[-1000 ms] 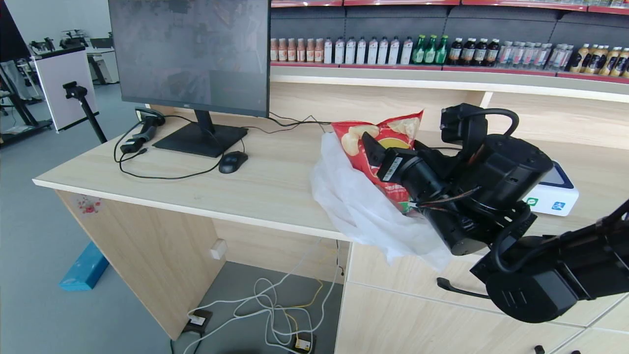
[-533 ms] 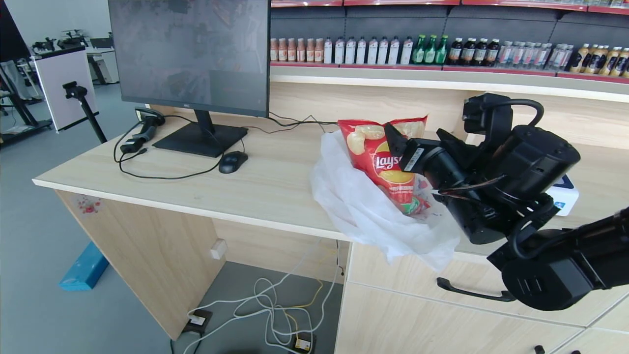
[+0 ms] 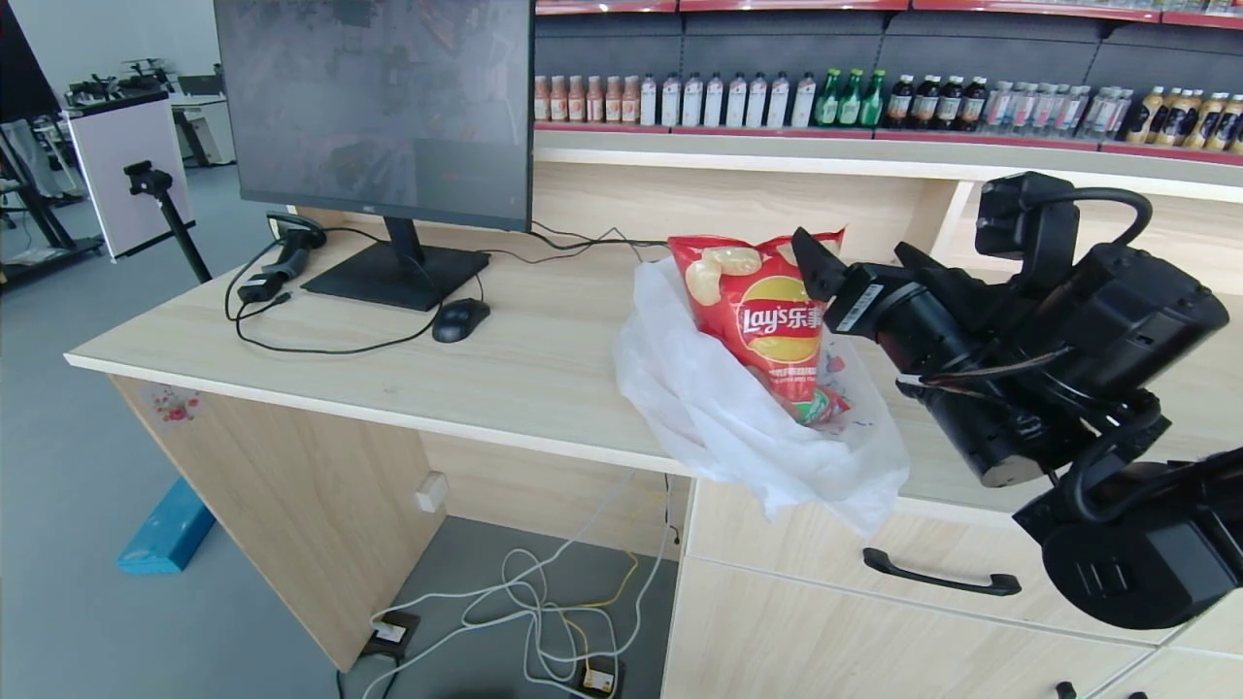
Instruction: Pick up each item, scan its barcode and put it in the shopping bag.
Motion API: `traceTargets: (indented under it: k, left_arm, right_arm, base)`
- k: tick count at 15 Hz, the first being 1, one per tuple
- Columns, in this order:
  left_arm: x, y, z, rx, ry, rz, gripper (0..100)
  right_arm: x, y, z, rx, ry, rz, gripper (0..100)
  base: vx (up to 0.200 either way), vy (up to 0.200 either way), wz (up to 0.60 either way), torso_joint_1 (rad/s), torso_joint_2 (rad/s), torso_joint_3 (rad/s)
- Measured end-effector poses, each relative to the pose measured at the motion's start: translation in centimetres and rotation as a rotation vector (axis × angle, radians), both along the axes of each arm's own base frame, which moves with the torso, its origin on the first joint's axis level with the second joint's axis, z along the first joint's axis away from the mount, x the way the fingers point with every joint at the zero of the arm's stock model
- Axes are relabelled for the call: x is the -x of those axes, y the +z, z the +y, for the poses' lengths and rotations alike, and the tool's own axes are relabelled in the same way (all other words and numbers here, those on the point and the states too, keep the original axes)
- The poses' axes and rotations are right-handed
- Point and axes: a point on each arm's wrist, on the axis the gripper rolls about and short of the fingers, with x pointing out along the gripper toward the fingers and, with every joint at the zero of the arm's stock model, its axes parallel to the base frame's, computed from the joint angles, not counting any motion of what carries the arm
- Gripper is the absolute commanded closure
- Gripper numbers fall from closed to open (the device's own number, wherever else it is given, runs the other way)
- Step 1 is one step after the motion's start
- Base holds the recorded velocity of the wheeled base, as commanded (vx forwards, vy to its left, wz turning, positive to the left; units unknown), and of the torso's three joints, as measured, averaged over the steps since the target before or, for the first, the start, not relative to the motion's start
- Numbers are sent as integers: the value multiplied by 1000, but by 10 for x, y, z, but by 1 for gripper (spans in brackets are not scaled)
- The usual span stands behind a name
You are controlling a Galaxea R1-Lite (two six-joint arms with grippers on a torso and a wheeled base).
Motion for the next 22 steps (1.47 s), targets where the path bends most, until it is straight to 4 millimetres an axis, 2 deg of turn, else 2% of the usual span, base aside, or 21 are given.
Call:
traceTargets:
  k: [8,17,22]
  left_arm:
    - [0,0,0,1,0,0,100]
    - [0,0,0,9,0,0,100]
    - [0,0,0,32,0,0,100]
  right_arm:
    - [-3,-4,-21,14,2,2,0]
    - [1,-17,-32,77,26,24,0]
    - [9,-21,-27,150,31,23,0]
  base:
    - [0,0,0,0,0,0]
    - [0,0,-600,3,2,3]
    - [0,0,0,0,0,0]
